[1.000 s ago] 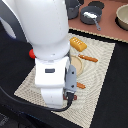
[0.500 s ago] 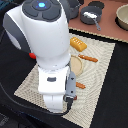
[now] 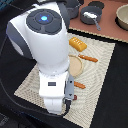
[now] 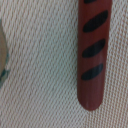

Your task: Interact with the objects in diverse but meaningful ways.

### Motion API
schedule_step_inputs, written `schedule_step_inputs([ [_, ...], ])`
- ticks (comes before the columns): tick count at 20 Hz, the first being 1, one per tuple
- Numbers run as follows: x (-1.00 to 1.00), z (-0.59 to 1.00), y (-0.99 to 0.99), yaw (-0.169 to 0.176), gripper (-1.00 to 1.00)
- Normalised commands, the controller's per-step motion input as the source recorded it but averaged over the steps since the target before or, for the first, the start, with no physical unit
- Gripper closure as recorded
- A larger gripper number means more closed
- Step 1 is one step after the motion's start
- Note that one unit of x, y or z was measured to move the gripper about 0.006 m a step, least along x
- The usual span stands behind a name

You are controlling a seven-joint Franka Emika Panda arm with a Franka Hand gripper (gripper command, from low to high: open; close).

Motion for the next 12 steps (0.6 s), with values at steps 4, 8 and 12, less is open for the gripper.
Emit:
schedule_step_inputs([
  [4,0.45,0.0,-0.12,0.0,-1.0],
  [8,0.45,0.0,-0.12,0.0,1.0],
  [12,0.45,0.0,-0.13,0.0,1.0],
])
